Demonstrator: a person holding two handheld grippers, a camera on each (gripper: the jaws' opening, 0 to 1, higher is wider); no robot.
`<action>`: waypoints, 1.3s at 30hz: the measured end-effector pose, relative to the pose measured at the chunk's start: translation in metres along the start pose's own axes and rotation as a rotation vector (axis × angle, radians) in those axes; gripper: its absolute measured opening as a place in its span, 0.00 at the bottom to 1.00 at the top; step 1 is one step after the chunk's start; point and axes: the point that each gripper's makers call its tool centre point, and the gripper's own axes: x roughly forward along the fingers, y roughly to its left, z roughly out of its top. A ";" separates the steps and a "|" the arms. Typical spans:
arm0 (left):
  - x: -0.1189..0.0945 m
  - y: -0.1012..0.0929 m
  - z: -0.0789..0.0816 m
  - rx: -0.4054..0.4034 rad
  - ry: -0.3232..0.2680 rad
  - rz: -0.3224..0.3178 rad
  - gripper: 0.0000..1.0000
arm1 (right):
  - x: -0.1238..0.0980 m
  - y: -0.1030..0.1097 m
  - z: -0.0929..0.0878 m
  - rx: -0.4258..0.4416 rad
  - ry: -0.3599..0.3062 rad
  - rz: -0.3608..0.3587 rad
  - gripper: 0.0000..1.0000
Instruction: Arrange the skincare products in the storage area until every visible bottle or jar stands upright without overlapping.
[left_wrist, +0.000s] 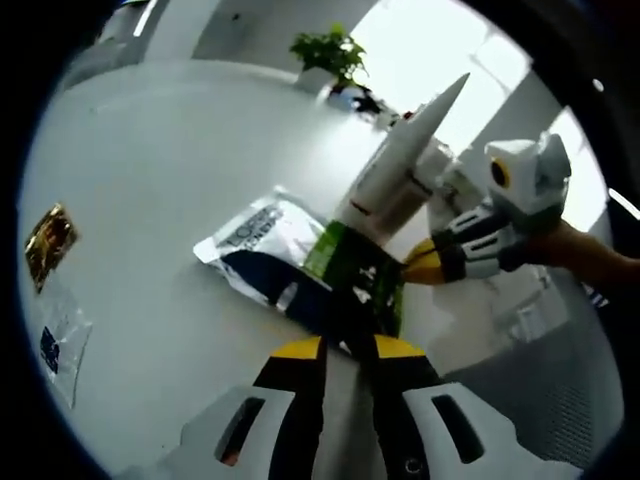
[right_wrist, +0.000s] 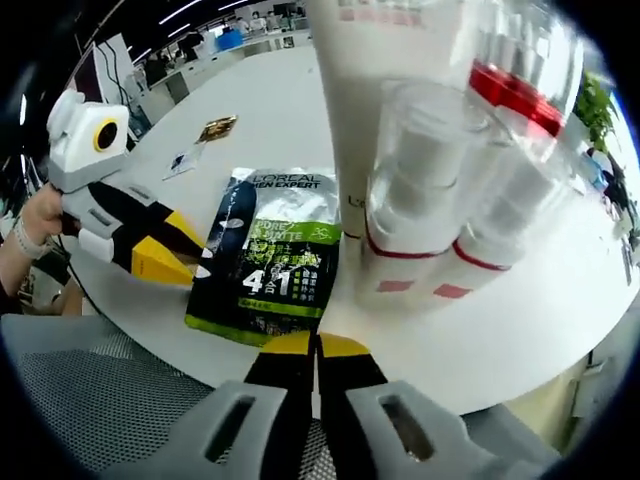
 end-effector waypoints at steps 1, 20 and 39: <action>0.000 -0.001 -0.001 0.005 0.006 -0.005 0.14 | 0.000 0.000 -0.001 0.000 0.002 0.002 0.01; 0.000 -0.008 -0.007 0.019 0.032 -0.010 0.16 | -0.003 -0.002 -0.006 0.005 0.009 -0.011 0.05; -0.026 -0.024 0.007 0.012 -0.050 0.106 0.25 | -0.039 0.001 0.020 -0.012 -0.120 0.091 0.25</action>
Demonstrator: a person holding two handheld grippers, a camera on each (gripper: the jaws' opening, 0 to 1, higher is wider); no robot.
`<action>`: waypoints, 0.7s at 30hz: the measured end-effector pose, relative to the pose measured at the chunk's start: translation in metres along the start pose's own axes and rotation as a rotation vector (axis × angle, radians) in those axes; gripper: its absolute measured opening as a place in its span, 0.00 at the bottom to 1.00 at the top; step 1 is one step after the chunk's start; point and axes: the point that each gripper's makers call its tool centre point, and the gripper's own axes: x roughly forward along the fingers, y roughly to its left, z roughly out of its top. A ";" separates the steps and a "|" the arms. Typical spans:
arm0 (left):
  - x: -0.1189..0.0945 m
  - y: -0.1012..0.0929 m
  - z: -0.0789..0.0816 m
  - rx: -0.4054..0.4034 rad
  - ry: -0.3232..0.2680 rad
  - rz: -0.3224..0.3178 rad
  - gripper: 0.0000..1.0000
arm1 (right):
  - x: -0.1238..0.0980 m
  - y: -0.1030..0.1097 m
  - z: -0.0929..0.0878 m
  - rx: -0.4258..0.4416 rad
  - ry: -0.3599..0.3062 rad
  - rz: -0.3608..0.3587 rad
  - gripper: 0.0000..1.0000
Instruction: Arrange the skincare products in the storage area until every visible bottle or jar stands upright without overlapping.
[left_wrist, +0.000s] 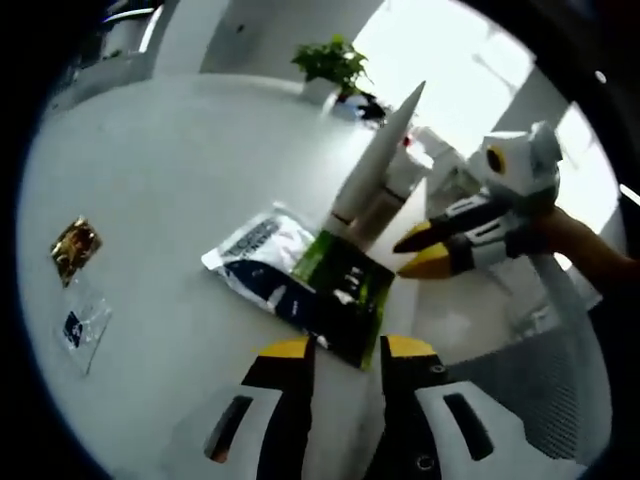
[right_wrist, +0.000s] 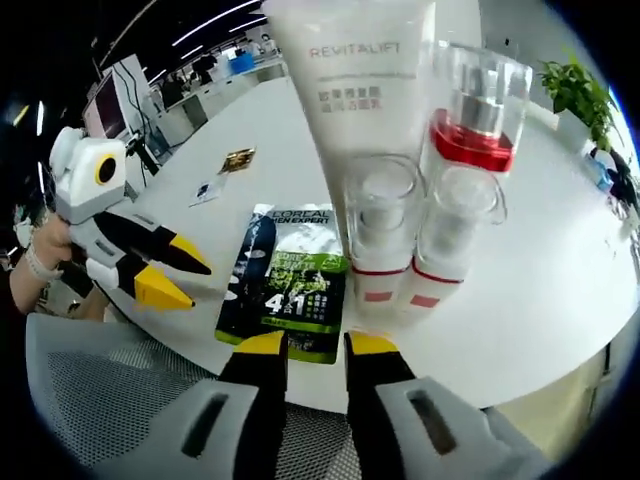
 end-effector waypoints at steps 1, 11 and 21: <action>-0.003 -0.001 0.002 -0.001 -0.011 0.016 0.27 | -0.003 -0.001 0.002 -0.013 -0.008 -0.001 0.27; -0.021 -0.006 0.010 -0.017 -0.076 0.145 0.38 | -0.031 -0.014 0.012 -0.106 -0.046 0.001 0.48; -0.044 -0.006 0.016 -0.066 -0.154 0.291 0.54 | -0.050 -0.027 0.017 -0.273 -0.056 0.022 0.73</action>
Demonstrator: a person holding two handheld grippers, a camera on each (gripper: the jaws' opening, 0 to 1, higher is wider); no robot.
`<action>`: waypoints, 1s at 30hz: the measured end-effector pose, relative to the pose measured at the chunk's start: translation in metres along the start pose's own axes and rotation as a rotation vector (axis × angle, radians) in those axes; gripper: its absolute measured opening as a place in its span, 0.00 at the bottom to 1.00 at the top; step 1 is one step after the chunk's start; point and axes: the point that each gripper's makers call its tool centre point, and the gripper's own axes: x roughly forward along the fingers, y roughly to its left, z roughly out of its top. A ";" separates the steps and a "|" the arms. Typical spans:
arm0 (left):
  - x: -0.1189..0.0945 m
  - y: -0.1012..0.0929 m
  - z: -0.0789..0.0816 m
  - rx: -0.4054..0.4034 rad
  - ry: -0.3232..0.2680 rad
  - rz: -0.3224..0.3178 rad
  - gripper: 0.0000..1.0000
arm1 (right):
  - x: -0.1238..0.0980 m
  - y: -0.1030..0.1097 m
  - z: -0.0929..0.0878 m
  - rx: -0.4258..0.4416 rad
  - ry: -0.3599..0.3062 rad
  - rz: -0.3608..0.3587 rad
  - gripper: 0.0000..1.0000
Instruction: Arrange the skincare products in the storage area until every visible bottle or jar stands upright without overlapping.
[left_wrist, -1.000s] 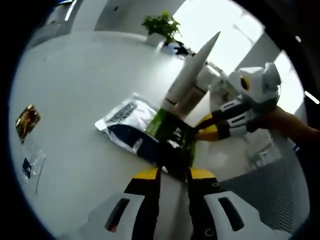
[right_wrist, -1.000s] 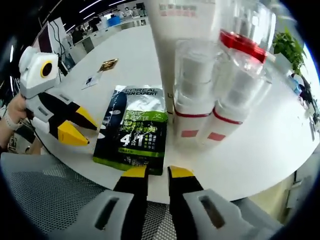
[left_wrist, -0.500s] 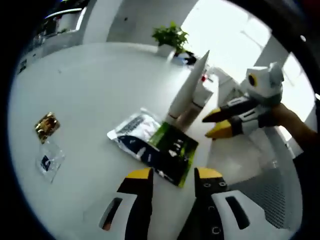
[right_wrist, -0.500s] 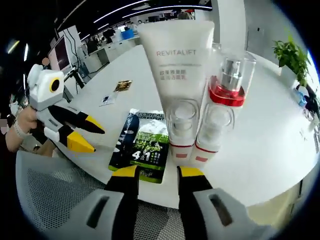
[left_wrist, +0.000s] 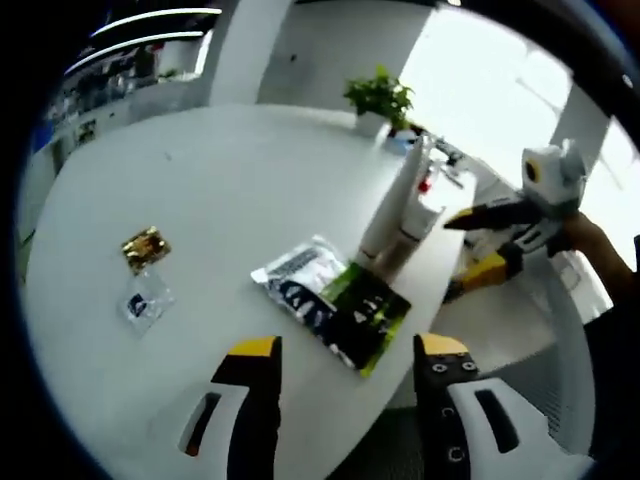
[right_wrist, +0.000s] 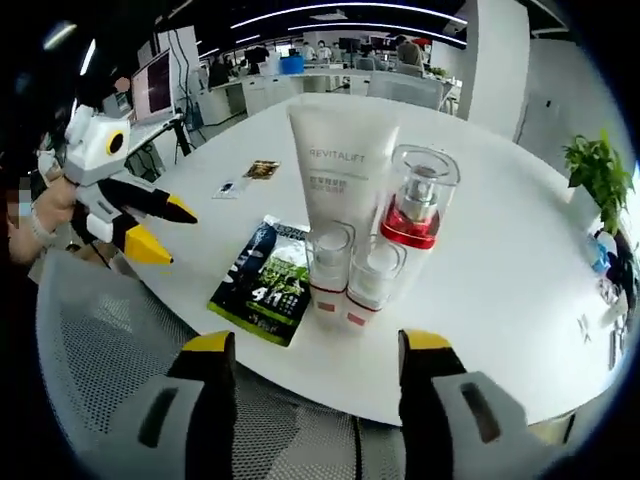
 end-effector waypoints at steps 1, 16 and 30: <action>-0.003 0.002 0.000 -0.005 -0.003 0.029 0.57 | -0.002 -0.002 0.000 -0.010 -0.001 0.003 0.76; -0.027 -0.002 0.001 -0.022 -0.071 0.198 0.80 | -0.014 -0.010 0.016 -0.121 -0.106 0.051 0.99; -0.035 -0.012 0.006 -0.025 -0.109 0.237 0.88 | -0.022 -0.024 0.024 -0.173 -0.143 0.055 0.99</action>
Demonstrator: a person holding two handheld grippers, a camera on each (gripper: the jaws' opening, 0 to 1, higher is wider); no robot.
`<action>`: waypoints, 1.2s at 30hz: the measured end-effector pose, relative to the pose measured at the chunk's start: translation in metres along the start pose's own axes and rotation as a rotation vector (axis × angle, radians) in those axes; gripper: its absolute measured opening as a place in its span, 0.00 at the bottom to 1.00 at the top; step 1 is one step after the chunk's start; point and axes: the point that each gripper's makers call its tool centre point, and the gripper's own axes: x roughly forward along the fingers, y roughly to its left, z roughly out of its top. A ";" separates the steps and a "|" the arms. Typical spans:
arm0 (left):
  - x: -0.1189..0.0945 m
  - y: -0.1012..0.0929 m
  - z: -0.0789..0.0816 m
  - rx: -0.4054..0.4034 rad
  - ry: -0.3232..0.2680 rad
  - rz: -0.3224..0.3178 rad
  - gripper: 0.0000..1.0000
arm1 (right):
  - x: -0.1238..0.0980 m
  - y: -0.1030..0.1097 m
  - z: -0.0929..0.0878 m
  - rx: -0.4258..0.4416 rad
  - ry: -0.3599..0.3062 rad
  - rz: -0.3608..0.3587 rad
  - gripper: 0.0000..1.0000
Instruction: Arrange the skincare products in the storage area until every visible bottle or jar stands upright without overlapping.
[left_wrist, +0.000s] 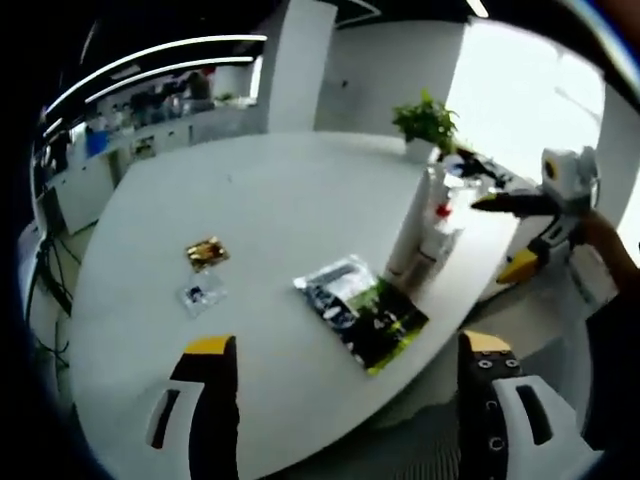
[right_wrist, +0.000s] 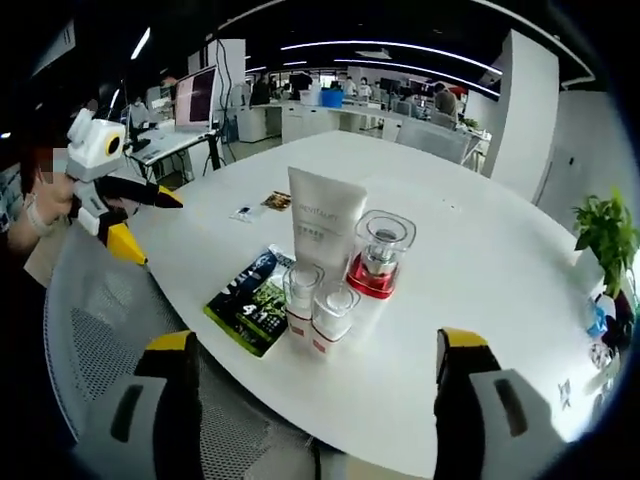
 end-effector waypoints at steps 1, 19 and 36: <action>0.000 0.000 0.001 0.000 -0.002 0.003 0.89 | -0.001 0.000 0.001 -0.018 0.000 0.001 0.99; -0.007 -0.006 0.006 0.040 -0.010 0.048 0.96 | 0.001 0.004 0.014 -0.050 -0.078 0.113 1.00; -0.007 0.009 0.000 0.061 0.020 0.036 0.97 | 0.004 0.004 0.018 -0.043 -0.079 0.097 1.00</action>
